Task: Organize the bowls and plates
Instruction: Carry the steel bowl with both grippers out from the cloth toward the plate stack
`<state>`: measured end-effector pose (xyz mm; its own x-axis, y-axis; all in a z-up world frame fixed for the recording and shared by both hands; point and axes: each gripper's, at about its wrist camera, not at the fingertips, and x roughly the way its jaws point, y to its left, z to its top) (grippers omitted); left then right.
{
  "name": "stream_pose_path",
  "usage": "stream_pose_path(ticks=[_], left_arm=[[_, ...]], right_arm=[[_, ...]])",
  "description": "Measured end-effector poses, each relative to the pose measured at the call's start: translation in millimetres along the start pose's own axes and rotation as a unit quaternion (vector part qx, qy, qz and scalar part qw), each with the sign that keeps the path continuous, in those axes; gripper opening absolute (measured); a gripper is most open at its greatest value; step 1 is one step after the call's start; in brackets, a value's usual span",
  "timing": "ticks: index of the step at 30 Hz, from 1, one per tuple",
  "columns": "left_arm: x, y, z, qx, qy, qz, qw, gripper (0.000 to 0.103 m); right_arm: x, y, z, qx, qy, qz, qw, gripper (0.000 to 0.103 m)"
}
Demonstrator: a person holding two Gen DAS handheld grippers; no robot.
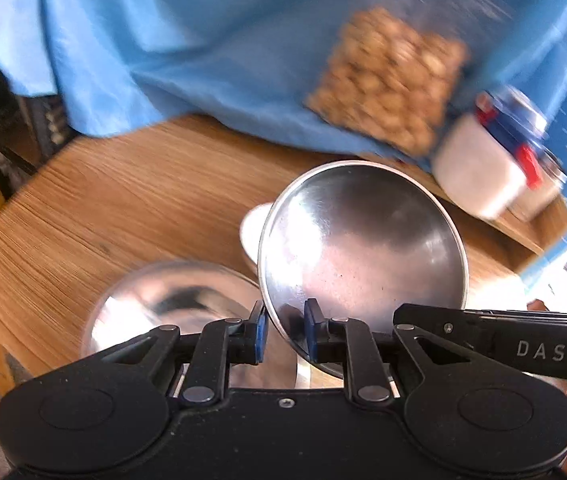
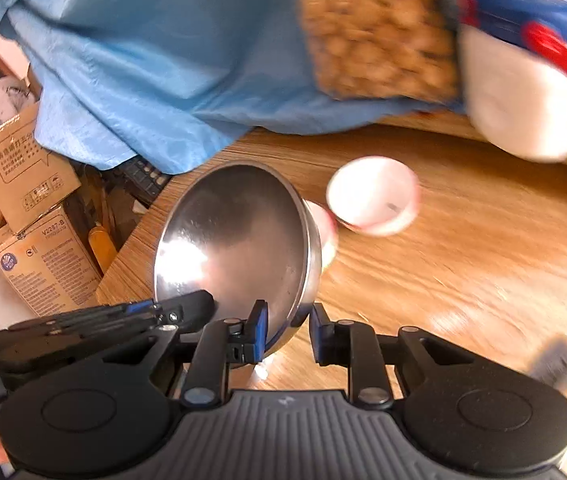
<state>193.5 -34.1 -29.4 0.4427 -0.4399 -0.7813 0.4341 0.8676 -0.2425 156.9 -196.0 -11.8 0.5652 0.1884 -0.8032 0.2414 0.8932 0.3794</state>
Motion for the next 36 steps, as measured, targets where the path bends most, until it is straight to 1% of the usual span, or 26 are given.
stream_pose_path(ticks=[2,8,13,17,21,25,29,36], left_arm=[[1.4,-15.2,-12.1,0.002,0.007,-0.008,0.9999,0.021],[2.5,-50.6,-46.3,0.004,0.018,-0.016,0.9997,0.022],[0.2,-67.2,-62.9,0.012,0.028,-0.018,0.9994,0.022],[1.2,-72.3,-68.7,0.022,0.038,-0.02,0.9988,0.023],[2.1,-74.5,-70.4,0.038,0.042,-0.025,0.9981,0.023],[4.7,-78.5,-75.5,0.051,0.043,-0.035,0.9971,0.022],[12.6,-80.5,-82.6,0.059,0.056,-0.037,0.996,0.022],[26.2,-77.2,-83.4,0.069,0.079,-0.04,0.9936,0.022]], right_arm=[[-11.8,-13.9,-12.5,0.004,0.002,-0.004,1.0,0.025],[-40.7,-41.6,-41.0,0.017,0.009,-0.011,1.0,0.025],[-54.7,-59.5,-59.4,0.058,0.009,-0.001,0.998,0.025],[-56.1,-68.5,-68.2,0.085,0.008,0.005,0.996,0.025],[-57.6,-69.5,-74.9,0.091,0.003,0.0,0.996,0.025],[-60.6,-74.5,-87.2,0.116,0.002,-0.007,0.993,0.025],[-56.9,-77.2,-93.7,0.12,0.014,-0.018,0.992,0.025],[-43.0,-84.1,-94.8,0.139,0.034,-0.024,0.989,0.025]])
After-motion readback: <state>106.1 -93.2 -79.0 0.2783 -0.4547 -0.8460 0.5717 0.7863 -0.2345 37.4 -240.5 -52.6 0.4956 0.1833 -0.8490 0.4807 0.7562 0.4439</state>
